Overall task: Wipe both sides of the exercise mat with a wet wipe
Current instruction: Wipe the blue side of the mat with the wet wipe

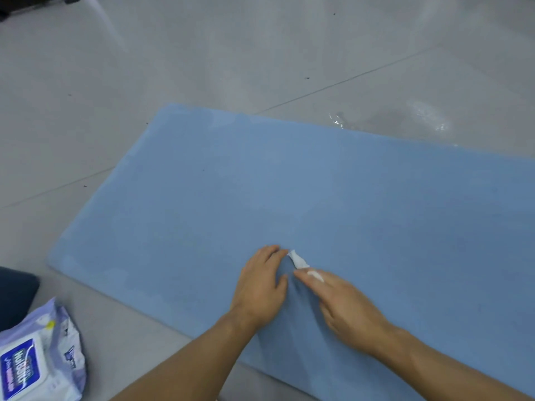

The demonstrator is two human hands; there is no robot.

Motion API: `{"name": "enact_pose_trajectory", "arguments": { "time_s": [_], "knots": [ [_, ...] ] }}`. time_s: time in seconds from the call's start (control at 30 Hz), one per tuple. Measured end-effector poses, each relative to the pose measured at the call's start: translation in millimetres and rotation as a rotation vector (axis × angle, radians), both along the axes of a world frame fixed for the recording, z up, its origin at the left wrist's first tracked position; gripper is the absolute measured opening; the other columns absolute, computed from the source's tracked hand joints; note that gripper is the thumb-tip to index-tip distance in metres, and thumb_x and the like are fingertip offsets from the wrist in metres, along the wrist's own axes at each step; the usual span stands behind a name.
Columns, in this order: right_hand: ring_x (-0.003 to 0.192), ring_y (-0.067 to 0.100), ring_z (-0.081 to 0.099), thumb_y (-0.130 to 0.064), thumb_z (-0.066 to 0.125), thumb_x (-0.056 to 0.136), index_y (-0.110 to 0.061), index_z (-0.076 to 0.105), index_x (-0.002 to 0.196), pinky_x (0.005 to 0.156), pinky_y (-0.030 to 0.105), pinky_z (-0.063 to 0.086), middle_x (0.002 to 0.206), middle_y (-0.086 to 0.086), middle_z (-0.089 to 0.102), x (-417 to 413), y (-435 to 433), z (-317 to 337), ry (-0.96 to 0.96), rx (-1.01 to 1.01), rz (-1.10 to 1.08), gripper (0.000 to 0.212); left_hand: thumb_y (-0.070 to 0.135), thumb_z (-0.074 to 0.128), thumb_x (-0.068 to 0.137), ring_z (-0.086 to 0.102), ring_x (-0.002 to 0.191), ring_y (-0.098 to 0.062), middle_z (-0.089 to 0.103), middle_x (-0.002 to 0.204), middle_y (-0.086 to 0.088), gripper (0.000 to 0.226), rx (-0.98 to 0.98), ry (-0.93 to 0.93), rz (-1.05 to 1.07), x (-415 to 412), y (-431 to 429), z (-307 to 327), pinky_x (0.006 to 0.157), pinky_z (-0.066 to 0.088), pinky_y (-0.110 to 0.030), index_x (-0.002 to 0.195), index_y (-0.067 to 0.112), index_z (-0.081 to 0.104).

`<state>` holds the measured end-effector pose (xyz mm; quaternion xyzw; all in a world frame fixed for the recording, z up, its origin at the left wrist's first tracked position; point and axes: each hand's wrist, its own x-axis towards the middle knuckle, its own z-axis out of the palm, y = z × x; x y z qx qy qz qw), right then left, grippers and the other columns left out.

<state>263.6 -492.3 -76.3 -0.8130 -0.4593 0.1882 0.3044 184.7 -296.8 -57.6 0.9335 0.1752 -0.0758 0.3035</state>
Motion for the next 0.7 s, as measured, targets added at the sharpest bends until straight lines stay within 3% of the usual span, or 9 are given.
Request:
{"name": "enact_pose_trajectory", "arguments": {
  "time_s": [0.07,0.13,0.2,0.27,0.37,0.43,0.5,0.6,0.7],
  "knots": [
    [0.115,0.005,0.060,-0.005,0.039,0.099,-0.035,0.046,0.153,0.102,0.022,0.045,0.135,-0.015,0.063,4,2,12,0.194,0.042,-0.234,0.062,0.022,0.054,0.102,0.042,0.142,-0.007,0.049,0.152,0.010,0.047,-0.149,-0.071,0.065,14,-11,3,0.119,0.027,-0.021,0.150,0.023,0.050],
    [0.086,0.008,0.064,-0.006,0.045,0.102,-0.039,0.045,0.145,0.080,0.028,0.049,0.108,-0.011,0.074,10,3,22,0.342,0.010,-0.460,0.055,0.015,0.057,0.102,0.056,0.126,-0.003,0.062,0.137,0.011,0.039,-0.312,-0.092,0.152,31,-23,11,0.112,0.041,-0.024,0.140,0.024,0.059],
    [0.078,0.013,0.070,-0.008,0.051,0.103,-0.032,0.042,0.128,0.078,0.035,0.051,0.089,-0.007,0.078,17,3,26,0.530,0.075,-0.622,0.036,0.012,0.057,0.102,0.065,0.109,-0.003,0.071,0.118,0.009,0.030,-0.453,-0.091,0.237,46,-36,18,0.100,0.049,-0.023,0.127,0.024,0.068],
    [0.079,0.020,0.076,-0.012,0.059,0.102,-0.023,0.045,0.112,0.081,0.040,0.054,0.085,-0.003,0.080,21,0,31,0.717,0.184,-0.763,0.021,0.013,0.059,0.102,0.069,0.099,-0.005,0.075,0.106,0.008,0.020,-0.547,-0.069,0.273,57,-48,24,0.088,0.051,-0.022,0.112,0.025,0.072],
    [0.069,0.020,0.075,-0.015,0.068,0.099,-0.011,0.059,0.099,0.067,0.030,0.053,0.083,0.005,0.079,26,-9,43,0.814,0.294,-0.913,0.010,0.016,0.062,0.101,0.073,0.093,-0.014,0.077,0.099,0.001,0.014,-0.696,-0.020,0.311,67,-61,32,0.081,0.055,-0.027,0.099,0.023,0.074],
    [0.063,0.014,0.072,-0.014,0.067,0.099,-0.012,0.070,0.096,0.061,0.021,0.051,0.087,0.006,0.079,29,-17,48,0.796,0.345,-1.003,0.004,0.021,0.064,0.101,0.074,0.094,-0.017,0.077,0.103,-0.002,0.009,-0.816,0.054,0.321,71,-70,42,0.078,0.057,-0.026,0.107,0.021,0.072],
    [0.063,0.012,0.068,-0.012,0.063,0.101,-0.017,0.076,0.097,0.061,0.021,0.051,0.087,0.005,0.078,31,-26,51,0.822,0.360,-1.034,0.014,0.027,0.069,0.100,0.074,0.093,-0.014,0.076,0.105,-0.002,0.015,-0.882,0.132,0.281,73,-78,50,0.083,0.058,-0.029,0.114,0.023,0.070],
    [0.064,0.011,0.064,-0.006,0.056,0.101,-0.017,0.078,0.100,0.067,0.026,0.053,0.083,0.003,0.077,32,-34,57,0.961,0.364,-0.951,0.025,0.028,0.071,0.098,0.073,0.106,-0.018,0.076,0.113,-0.006,0.024,-0.916,0.188,0.224,76,-88,53,0.092,0.058,-0.031,0.119,0.017,0.071],
    [0.057,0.009,0.060,-0.007,0.058,0.102,-0.012,0.075,0.099,0.062,0.023,0.053,0.076,0.003,0.072,37,-43,61,0.880,0.343,-0.969,0.018,0.023,0.067,0.101,0.073,0.108,-0.021,0.077,0.115,-0.009,0.023,-0.963,0.187,0.280,81,-91,50,0.091,0.060,-0.029,0.119,0.008,0.070]
  ]
}}
